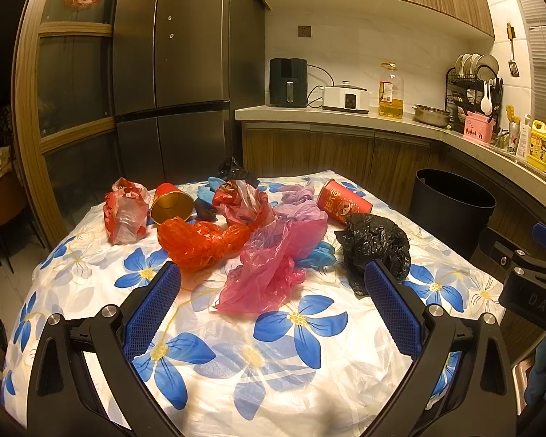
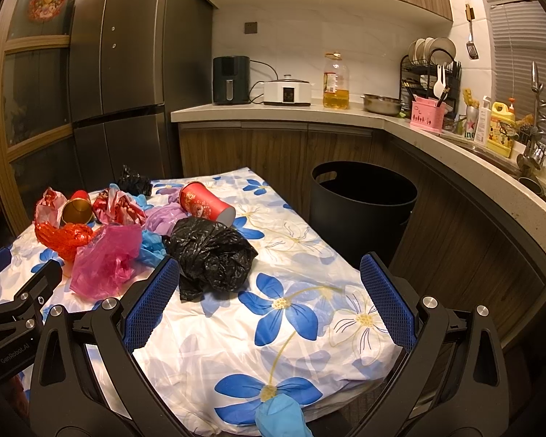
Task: Collect trash
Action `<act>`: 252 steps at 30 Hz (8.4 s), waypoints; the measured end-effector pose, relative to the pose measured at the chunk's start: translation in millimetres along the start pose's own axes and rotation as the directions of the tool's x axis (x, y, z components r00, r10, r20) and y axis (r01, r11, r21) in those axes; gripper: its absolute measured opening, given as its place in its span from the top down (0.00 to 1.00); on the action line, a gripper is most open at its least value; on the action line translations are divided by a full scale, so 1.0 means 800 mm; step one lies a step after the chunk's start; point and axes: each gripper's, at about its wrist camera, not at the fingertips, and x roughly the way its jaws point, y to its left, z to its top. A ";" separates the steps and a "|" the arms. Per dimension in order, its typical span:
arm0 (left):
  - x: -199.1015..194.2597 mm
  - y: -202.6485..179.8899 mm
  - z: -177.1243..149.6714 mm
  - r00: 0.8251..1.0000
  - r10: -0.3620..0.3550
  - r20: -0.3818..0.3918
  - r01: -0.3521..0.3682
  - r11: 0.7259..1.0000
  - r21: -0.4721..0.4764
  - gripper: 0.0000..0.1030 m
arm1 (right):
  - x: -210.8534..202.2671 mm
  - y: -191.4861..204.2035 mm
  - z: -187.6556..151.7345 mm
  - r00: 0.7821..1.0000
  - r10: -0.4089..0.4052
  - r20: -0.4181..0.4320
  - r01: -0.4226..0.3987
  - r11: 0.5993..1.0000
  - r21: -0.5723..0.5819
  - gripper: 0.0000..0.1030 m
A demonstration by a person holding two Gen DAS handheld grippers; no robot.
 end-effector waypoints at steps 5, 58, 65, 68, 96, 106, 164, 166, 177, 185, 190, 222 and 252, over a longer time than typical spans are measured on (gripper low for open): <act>-0.001 -0.003 -0.004 1.000 -0.001 0.001 0.001 1.000 0.002 0.05 | -0.003 -0.001 0.001 1.000 0.006 0.002 -0.006 1.000 0.004 0.05; -0.001 -0.003 -0.007 1.000 -0.004 0.000 0.004 1.000 -0.007 0.05 | -0.005 0.000 0.003 1.000 0.008 0.013 -0.008 1.000 0.000 0.05; -0.001 -0.004 -0.005 1.000 -0.004 -0.001 0.004 1.000 -0.009 0.05 | -0.001 0.001 0.005 1.000 0.012 0.010 -0.012 1.000 -0.002 0.05; -0.001 -0.004 -0.006 1.000 -0.005 -0.002 0.005 1.000 -0.008 0.05 | -0.002 0.001 0.005 1.000 0.011 0.010 -0.011 1.000 0.000 0.05; 0.035 0.022 -0.018 1.000 0.026 0.006 -0.025 0.993 -0.115 0.05 | 0.099 0.006 -0.017 0.963 0.268 0.016 -0.268 0.963 -0.003 0.08; 0.074 0.024 -0.015 0.999 0.051 -0.019 -0.053 0.991 -0.119 0.06 | 0.185 0.045 -0.024 0.951 0.290 -0.104 -0.297 0.953 -0.058 0.39; 0.154 -0.239 0.167 0.925 -0.368 0.096 0.364 0.930 0.056 0.99 | 0.153 -0.203 0.114 0.981 0.046 0.188 -0.059 0.996 0.066 0.94; 0.168 -0.268 0.171 0.918 -0.380 0.112 0.372 0.924 0.085 0.99 | 0.163 -0.219 0.117 0.982 0.019 0.190 -0.035 0.996 0.078 0.94; 0.240 -0.344 0.164 0.867 -0.494 0.064 0.491 0.869 0.057 0.98 | 0.225 -0.272 0.128 0.991 -0.001 0.136 -0.012 0.995 0.098 0.92; 0.268 -0.365 0.150 0.863 -0.505 0.010 0.503 0.862 0.063 0.97 | 0.250 -0.291 0.128 0.995 0.007 0.096 -0.017 0.994 0.107 0.90; 0.278 -0.369 0.145 0.864 -0.503 -0.010 0.503 0.862 0.061 0.72 | 0.257 -0.293 0.127 0.996 0.010 0.088 -0.020 0.994 0.109 0.79; 0.207 -0.269 0.107 0.951 -0.306 0.053 0.306 0.952 -0.002 0.05 | 0.191 -0.273 0.099 0.989 -0.101 0.108 0.083 0.984 0.156 0.05; 0.131 -0.144 0.063 0.988 -0.139 0.068 0.145 0.985 -0.091 0.05 | 0.132 -0.142 0.062 0.995 -0.011 0.100 0.006 0.998 0.056 0.05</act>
